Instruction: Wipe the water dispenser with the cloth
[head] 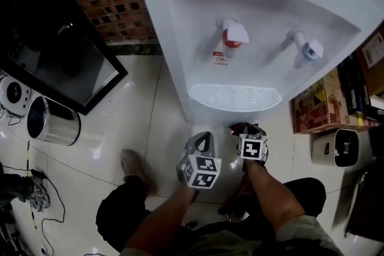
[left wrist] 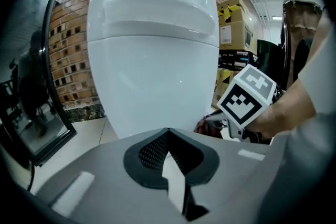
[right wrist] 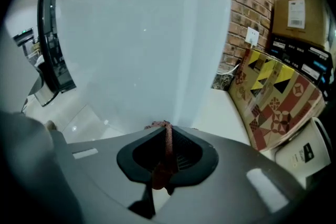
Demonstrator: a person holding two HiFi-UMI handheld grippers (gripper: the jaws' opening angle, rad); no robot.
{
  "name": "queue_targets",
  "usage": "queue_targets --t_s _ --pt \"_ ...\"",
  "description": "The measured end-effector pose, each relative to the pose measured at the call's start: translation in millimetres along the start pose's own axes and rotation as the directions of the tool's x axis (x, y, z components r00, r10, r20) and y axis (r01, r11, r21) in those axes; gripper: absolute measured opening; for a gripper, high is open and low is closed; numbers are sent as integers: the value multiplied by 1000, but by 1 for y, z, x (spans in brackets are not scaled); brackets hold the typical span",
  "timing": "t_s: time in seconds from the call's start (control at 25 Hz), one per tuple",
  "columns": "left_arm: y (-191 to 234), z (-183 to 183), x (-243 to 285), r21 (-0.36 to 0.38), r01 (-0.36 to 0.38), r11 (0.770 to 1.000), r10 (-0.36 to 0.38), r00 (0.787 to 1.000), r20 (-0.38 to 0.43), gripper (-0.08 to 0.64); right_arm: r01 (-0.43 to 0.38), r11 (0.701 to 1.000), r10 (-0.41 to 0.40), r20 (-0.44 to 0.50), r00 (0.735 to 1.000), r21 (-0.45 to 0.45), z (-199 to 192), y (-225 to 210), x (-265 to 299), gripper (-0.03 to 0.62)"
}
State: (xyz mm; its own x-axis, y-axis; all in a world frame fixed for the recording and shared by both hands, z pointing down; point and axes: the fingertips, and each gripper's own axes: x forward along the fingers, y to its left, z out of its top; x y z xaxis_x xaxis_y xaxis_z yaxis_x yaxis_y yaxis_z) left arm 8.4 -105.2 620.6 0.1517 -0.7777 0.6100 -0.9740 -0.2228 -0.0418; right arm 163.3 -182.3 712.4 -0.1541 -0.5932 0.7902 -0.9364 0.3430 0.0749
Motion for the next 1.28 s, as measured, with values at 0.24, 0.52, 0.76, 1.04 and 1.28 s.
queue_targets --t_s 0.24,0.52,0.76,1.04,1.28 --pt "40 -29 -20 -24 -68 997 67 997 -31 0 -224 956 237 44 971 -191 7 104 -3 45" --pt "92 -71 -56 -107 -179 978 169 981 -94 0 -340 878 365 11 931 -338 6 205 15 46" --pt "111 -70 -63 -141 -213 967 202 976 -86 0 -348 875 364 -18 931 -337 13 234 44 45" --pt "107 -73 -53 -156 -220 963 205 973 -106 0 -364 854 363 -73 929 -372 2 226 57 44" --pt "90 -61 -42 -141 -194 971 181 978 -102 0 -331 880 315 -104 943 -341 -7 190 57 44"
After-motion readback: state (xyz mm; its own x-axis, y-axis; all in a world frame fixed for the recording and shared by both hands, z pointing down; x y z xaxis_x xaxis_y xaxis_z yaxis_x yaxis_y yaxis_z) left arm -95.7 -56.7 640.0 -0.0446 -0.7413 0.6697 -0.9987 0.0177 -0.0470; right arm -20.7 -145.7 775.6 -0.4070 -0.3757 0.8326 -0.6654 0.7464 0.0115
